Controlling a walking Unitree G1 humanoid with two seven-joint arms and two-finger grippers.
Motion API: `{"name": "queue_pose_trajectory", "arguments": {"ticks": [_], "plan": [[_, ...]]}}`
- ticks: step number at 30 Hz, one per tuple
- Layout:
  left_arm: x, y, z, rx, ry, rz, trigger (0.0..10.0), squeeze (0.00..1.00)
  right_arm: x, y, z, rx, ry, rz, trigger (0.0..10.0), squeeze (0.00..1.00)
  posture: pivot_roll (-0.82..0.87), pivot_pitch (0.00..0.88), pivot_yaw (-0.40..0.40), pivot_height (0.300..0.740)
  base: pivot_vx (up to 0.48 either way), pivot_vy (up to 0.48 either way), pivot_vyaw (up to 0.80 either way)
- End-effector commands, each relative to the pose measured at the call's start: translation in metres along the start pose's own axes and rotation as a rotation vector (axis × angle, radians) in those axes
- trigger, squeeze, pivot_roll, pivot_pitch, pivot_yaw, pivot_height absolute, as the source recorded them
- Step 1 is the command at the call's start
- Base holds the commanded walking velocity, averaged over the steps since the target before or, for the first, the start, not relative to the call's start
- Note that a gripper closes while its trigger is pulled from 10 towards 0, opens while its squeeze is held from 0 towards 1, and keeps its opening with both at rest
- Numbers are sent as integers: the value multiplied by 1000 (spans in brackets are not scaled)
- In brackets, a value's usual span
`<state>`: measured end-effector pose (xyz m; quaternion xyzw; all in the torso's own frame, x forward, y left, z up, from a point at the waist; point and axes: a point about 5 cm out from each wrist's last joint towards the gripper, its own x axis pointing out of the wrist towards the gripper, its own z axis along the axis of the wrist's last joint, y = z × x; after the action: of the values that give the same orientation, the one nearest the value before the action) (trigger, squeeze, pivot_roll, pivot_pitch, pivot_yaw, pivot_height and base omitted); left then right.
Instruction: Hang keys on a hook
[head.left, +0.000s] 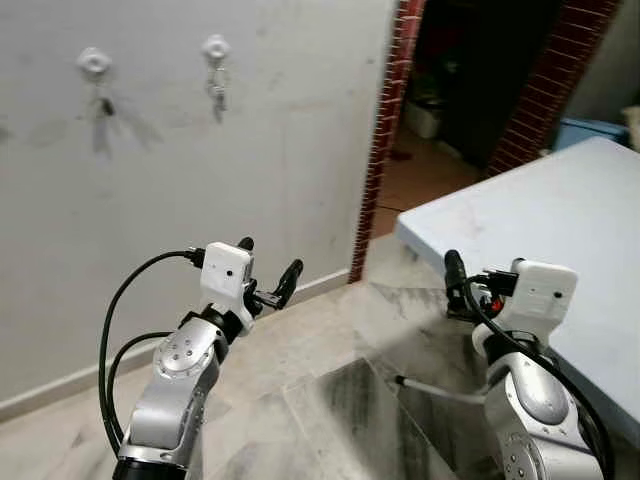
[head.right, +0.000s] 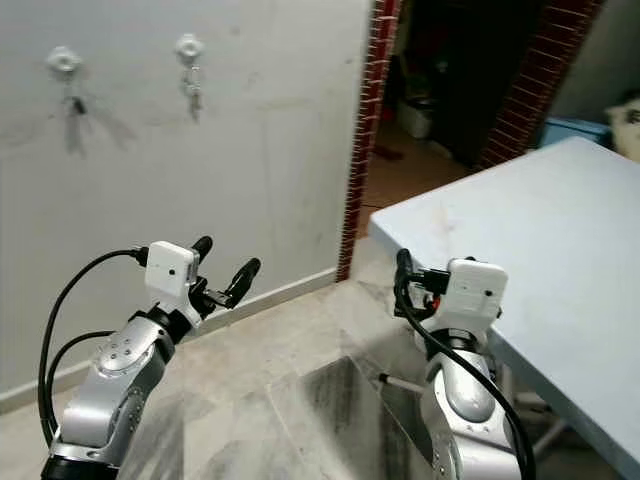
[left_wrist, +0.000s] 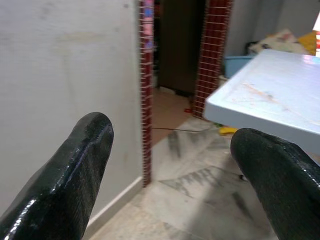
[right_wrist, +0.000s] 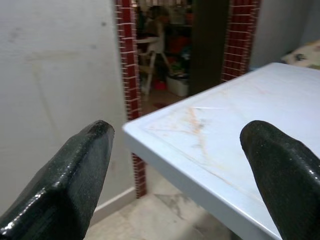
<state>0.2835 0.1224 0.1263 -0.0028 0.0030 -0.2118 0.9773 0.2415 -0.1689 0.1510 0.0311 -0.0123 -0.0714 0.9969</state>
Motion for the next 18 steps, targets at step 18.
{"name": "queue_pose_trajectory", "arguments": {"ticks": [18], "plan": [[4,-2,-2,2,23,-21,10000,0,1,1,2,-4,0,3,10000,0,-5,0,-36,740,0,0,-800]]}}
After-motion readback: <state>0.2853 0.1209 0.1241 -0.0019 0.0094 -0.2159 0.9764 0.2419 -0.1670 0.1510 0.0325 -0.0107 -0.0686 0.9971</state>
